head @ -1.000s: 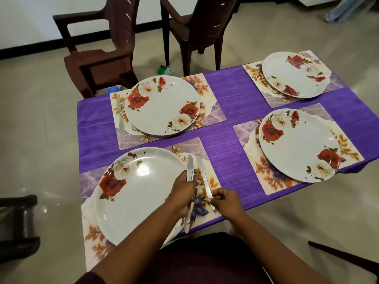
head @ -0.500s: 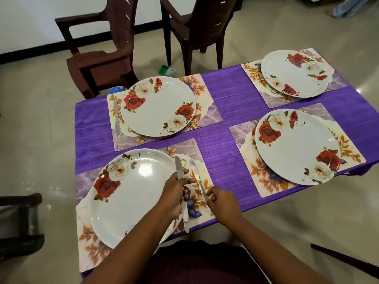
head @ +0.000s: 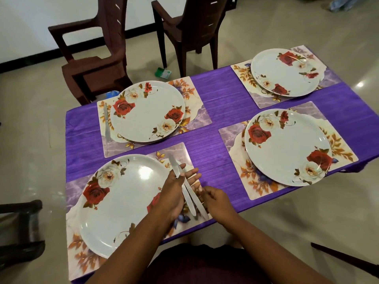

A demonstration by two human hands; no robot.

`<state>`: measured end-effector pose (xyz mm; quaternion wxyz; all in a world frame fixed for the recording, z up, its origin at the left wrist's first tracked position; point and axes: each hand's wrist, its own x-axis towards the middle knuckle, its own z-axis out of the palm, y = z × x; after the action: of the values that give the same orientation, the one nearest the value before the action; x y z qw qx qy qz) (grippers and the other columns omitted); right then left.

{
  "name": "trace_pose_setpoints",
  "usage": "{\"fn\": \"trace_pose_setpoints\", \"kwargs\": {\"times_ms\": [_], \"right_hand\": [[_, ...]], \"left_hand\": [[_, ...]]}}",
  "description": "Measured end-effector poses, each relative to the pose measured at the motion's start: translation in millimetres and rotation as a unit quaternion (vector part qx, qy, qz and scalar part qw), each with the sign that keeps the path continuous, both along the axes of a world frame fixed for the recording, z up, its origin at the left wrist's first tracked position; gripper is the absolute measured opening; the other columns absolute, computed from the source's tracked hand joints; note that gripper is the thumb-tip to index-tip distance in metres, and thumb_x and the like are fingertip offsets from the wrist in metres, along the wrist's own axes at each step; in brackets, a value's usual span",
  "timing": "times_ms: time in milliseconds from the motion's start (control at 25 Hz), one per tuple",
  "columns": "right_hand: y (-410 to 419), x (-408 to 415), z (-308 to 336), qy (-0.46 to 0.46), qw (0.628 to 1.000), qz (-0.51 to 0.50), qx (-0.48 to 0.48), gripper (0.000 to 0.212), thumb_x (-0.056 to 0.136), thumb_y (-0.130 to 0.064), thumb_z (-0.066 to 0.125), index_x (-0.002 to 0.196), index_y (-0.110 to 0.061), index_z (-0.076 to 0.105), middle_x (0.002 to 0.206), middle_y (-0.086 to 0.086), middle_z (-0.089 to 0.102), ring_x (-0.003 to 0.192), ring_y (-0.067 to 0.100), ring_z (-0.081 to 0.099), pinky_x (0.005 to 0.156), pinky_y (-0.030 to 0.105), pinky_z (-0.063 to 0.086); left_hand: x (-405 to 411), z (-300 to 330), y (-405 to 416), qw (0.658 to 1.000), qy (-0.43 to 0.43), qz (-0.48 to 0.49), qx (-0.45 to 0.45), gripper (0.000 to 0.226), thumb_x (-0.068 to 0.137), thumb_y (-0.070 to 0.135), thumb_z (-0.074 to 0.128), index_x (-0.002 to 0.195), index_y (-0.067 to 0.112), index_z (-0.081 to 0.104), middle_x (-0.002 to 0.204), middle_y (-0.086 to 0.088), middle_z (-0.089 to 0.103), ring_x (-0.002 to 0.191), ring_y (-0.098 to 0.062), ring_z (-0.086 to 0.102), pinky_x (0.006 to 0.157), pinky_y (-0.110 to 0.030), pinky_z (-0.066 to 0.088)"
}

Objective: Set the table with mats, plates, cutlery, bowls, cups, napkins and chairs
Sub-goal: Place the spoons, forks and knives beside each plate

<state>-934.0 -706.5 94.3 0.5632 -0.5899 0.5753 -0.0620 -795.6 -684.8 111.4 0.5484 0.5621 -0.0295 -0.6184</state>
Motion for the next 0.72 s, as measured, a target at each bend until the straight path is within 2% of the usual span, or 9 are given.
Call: {"fn": "trace_pose_setpoints", "kwargs": {"times_ms": [80, 120, 200, 280, 360, 480, 600, 680, 720], "right_hand": [[-6.1, -9.9, 21.8, -0.119, 0.982, -0.072, 0.127, 0.032, 0.101, -0.037, 0.046, 0.092, -0.019, 0.071, 0.079, 0.001, 0.073, 0.071, 0.015, 0.07, 0.065, 0.031, 0.058], [-9.5, -17.7, 30.6, -0.163, 0.97, -0.083, 0.161, 0.03, 0.101, -0.034, 0.046, 0.092, -0.019, 0.071, 0.074, 0.001, 0.073, 0.067, 0.015, 0.069, 0.06, 0.028, 0.056], [-18.1, -37.3, 38.8, -0.206, 0.961, -0.076, 0.167, 0.021, 0.1, -0.023, 0.05, 0.1, -0.013, 0.069, 0.072, 0.002, 0.072, 0.062, 0.015, 0.068, 0.057, 0.024, 0.054], [-28.4, -59.5, 39.1, -0.192, 0.969, -0.074, 0.135, 0.017, 0.099, -0.017, 0.053, 0.105, -0.014, 0.069, 0.08, 0.005, 0.073, 0.064, 0.016, 0.068, 0.059, 0.024, 0.054], [-39.0, -84.7, 37.8, -0.159, 0.978, -0.092, 0.098, 0.015, 0.097, -0.019, 0.056, 0.102, -0.021, 0.07, 0.086, 0.002, 0.073, 0.067, 0.013, 0.067, 0.061, 0.023, 0.053], [-59.1, -131.6, 39.1, -0.131, 0.983, -0.113, 0.06, 0.015, 0.095, -0.023, 0.06, 0.103, -0.027, 0.072, 0.075, -0.009, 0.068, 0.065, 0.005, 0.059, 0.061, 0.018, 0.049], [-79.1, -182.5, 40.3, -0.134, 0.979, -0.145, 0.053, 0.015, 0.096, -0.023, 0.059, 0.1, -0.023, 0.073, 0.076, -0.005, 0.069, 0.063, 0.005, 0.057, 0.058, 0.017, 0.046], [-89.1, -211.0, 39.8, -0.143, 0.974, -0.17, 0.031, 0.018, 0.099, -0.021, 0.054, 0.097, -0.018, 0.072, 0.076, 0.002, 0.066, 0.061, 0.01, 0.053, 0.054, 0.019, 0.043], [-93.7, -226.3, 38.8, -0.138, 0.973, -0.184, 0.013, 0.019, 0.1, -0.02, 0.052, 0.098, -0.018, 0.071, 0.077, -0.001, 0.066, 0.062, 0.009, 0.053, 0.056, 0.018, 0.042]], "left_hand": [[-10.0, 2.5, -10.1, 1.0, -0.012, 0.008, -0.02, 0.03, 0.103, 0.02, 0.041, 0.133, 0.02, 0.047, 0.126, -0.01, 0.065, 0.11, -0.026, 0.066, 0.087, -0.039, 0.056], [-15.5, 3.8, -16.4, 0.999, -0.013, 0.008, -0.031, 0.032, 0.103, 0.017, 0.042, 0.135, 0.02, 0.046, 0.127, -0.01, 0.064, 0.113, -0.026, 0.065, 0.092, -0.041, 0.054], [-28.6, 8.0, -30.9, 0.999, -0.002, 0.002, -0.052, 0.036, 0.101, 0.012, 0.044, 0.137, 0.018, 0.045, 0.13, -0.012, 0.061, 0.116, -0.027, 0.063, 0.097, -0.046, 0.051], [-47.4, 12.6, -45.7, 0.998, 0.005, -0.011, -0.063, 0.037, 0.101, 0.012, 0.044, 0.137, 0.017, 0.045, 0.129, -0.013, 0.062, 0.114, -0.027, 0.064, 0.096, -0.047, 0.051], [-72.4, 16.3, -58.9, 0.997, -0.004, -0.028, -0.067, 0.035, 0.102, 0.015, 0.044, 0.136, 0.017, 0.047, 0.124, -0.01, 0.066, 0.11, -0.027, 0.066, 0.092, -0.046, 0.054], [-117.0, 18.2, -81.9, 0.995, -0.026, -0.053, -0.074, 0.034, 0.1, 0.014, 0.046, 0.134, 0.017, 0.05, 0.118, -0.007, 0.07, 0.105, -0.026, 0.068, 0.085, -0.044, 0.056], [-162.6, 21.6, -106.8, 0.994, -0.039, -0.062, -0.085, 0.032, 0.096, 0.01, 0.053, 0.128, 0.013, 0.055, 0.115, -0.009, 0.071, 0.104, -0.023, 0.069, 0.079, -0.038, 0.058], [-188.4, 23.0, -122.4, 0.995, -0.042, -0.057, -0.075, 0.022, 0.097, 0.011, 0.053, 0.117, 0.009, 0.061, 0.11, -0.011, 0.072, 0.103, -0.024, 0.069, 0.082, -0.04, 0.058], [-203.1, 23.5, -130.5, 0.995, -0.035, -0.055, -0.069, 0.018, 0.098, 0.012, 0.051, 0.11, 0.007, 0.064, 0.106, -0.012, 0.073, 0.103, -0.026, 0.069, 0.083, -0.043, 0.057]]}}
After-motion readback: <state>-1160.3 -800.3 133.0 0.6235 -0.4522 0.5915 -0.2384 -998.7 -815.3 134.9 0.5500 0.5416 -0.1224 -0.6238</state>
